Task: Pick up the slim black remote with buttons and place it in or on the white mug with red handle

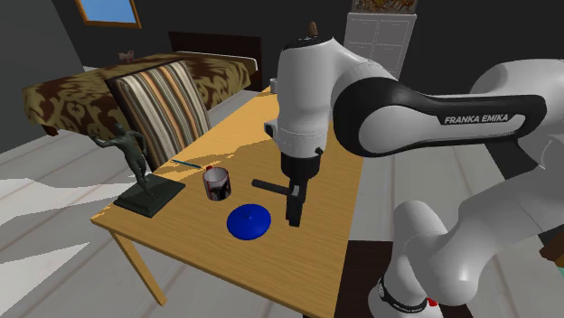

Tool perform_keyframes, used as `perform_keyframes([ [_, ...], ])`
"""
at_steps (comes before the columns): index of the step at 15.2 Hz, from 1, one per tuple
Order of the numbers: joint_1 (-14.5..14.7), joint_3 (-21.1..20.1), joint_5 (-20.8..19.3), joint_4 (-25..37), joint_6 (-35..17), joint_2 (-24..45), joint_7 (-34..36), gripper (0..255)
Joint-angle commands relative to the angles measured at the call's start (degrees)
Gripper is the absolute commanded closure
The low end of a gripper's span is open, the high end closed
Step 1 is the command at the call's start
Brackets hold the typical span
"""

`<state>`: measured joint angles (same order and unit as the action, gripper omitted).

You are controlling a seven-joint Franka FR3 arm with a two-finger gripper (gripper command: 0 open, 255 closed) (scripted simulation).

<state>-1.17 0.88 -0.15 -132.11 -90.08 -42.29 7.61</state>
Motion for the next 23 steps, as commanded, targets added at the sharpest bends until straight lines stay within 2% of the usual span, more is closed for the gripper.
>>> perform_keyframes([
  [1,0.0,0.0,0.0,0.0,0.0,0.0,0.0,0],
  [8,-3.4,7.3,-3.6,-3.8,-8.2,4.3,-5.8,0],
  [14,-5.9,13.7,-5.6,-4.6,-15.5,10.6,-10.8,0],
  [23,-8.3,23.5,-4.7,-1.5,-25.9,24.1,-19.5,0],
])
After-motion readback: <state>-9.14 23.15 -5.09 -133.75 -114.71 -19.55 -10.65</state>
